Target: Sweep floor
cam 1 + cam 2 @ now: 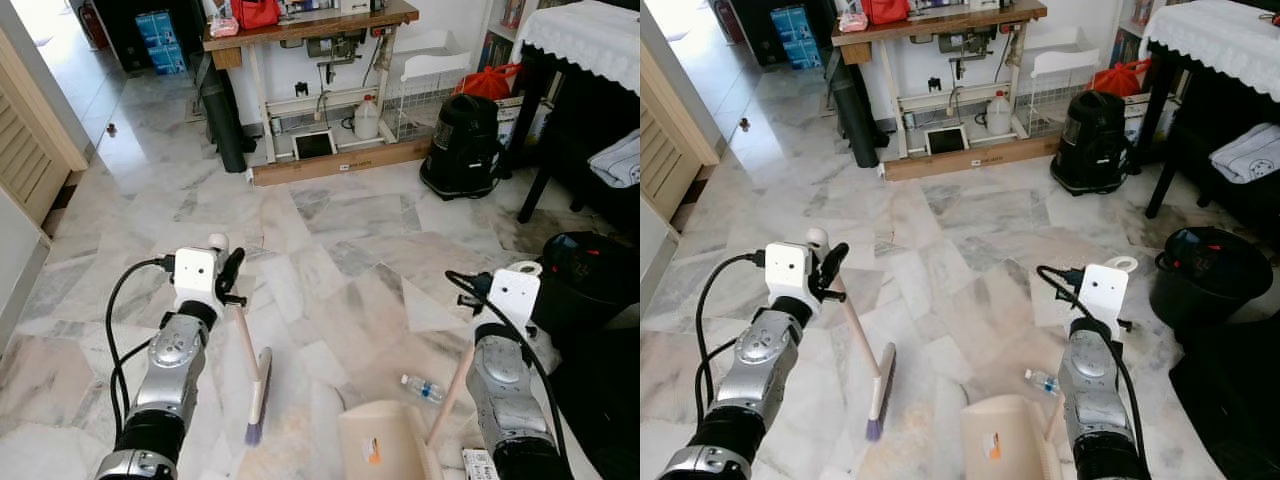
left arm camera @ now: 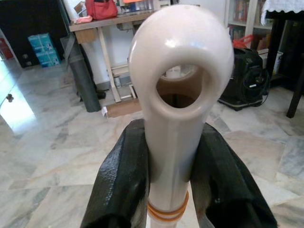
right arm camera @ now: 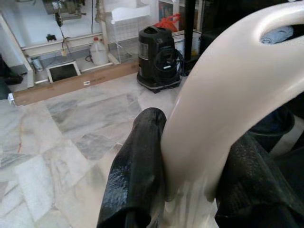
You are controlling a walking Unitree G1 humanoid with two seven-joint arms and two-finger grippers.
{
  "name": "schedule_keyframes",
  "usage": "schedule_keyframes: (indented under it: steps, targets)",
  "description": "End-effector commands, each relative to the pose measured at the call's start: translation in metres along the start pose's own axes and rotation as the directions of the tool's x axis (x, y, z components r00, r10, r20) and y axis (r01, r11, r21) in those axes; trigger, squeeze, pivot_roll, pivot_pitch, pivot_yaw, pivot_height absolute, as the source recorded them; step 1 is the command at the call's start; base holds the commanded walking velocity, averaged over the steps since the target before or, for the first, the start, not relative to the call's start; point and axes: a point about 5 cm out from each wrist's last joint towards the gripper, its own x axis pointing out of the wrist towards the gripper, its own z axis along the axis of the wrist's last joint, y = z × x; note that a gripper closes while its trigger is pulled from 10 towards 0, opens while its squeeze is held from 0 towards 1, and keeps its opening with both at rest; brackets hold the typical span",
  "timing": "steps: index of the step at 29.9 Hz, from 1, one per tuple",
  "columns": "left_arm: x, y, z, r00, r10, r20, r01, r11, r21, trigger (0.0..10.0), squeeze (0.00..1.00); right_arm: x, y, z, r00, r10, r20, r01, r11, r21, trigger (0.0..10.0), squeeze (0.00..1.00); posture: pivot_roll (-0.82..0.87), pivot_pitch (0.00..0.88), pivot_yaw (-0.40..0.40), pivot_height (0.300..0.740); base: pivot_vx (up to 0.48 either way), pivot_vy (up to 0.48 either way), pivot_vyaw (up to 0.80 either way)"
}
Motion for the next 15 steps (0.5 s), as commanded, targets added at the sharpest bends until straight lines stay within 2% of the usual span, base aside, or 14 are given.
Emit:
schedule_keyframes:
  steps: [1,15]
  targets:
    - [0.0008,0.0033,0.0102,0.998,0.005,0.055,-0.006,1.000,0.018,10.0,0.00,0.0002,0.0011,0.0001,1.000,0.012,0.010,-0.012,1.000,0.011,10.0,0.00,-0.16,0.000,0.071,0.740,0.000,0.000,0.00]
    - [0.0000,0.0016,0.0091,0.999,-0.007,0.051,0.006,1.000,0.014,10.0,0.00,-0.0044,-0.0035,-0.0061,1.000,-0.009,0.022,0.008,1.000,0.015,10.0,0.00,-0.16,0.000,0.071,0.740,0.000,0.000,0.00]
